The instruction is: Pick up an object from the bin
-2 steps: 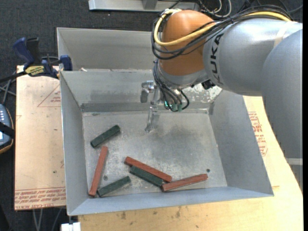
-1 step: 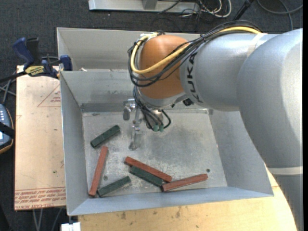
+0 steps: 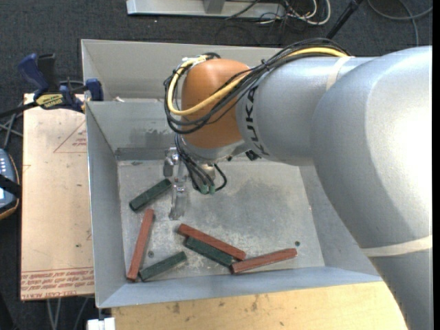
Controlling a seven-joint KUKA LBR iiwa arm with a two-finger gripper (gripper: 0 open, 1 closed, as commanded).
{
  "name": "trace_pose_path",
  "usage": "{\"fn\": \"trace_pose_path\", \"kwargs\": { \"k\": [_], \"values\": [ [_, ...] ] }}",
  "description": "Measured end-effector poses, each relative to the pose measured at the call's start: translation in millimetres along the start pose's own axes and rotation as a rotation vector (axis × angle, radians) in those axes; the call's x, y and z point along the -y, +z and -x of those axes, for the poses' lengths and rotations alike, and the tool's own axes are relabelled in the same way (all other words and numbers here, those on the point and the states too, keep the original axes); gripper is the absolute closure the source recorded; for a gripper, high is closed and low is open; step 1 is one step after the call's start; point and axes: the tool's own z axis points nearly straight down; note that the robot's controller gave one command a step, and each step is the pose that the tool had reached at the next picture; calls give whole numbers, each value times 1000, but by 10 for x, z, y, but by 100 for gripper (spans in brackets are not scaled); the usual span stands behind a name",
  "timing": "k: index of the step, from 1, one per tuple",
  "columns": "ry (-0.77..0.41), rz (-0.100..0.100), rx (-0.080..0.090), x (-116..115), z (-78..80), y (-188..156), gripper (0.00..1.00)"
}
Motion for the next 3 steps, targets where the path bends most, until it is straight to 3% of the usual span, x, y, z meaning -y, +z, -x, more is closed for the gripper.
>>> {"fn": "trace_pose_path", "kwargs": {
  "k": [1,2,3],
  "values": [
    [31,-2,5,-351,293,415,100],
    [31,-2,5,-350,293,416,100],
    [50,-3,6,-331,154,-1070,100]
  ]
}}
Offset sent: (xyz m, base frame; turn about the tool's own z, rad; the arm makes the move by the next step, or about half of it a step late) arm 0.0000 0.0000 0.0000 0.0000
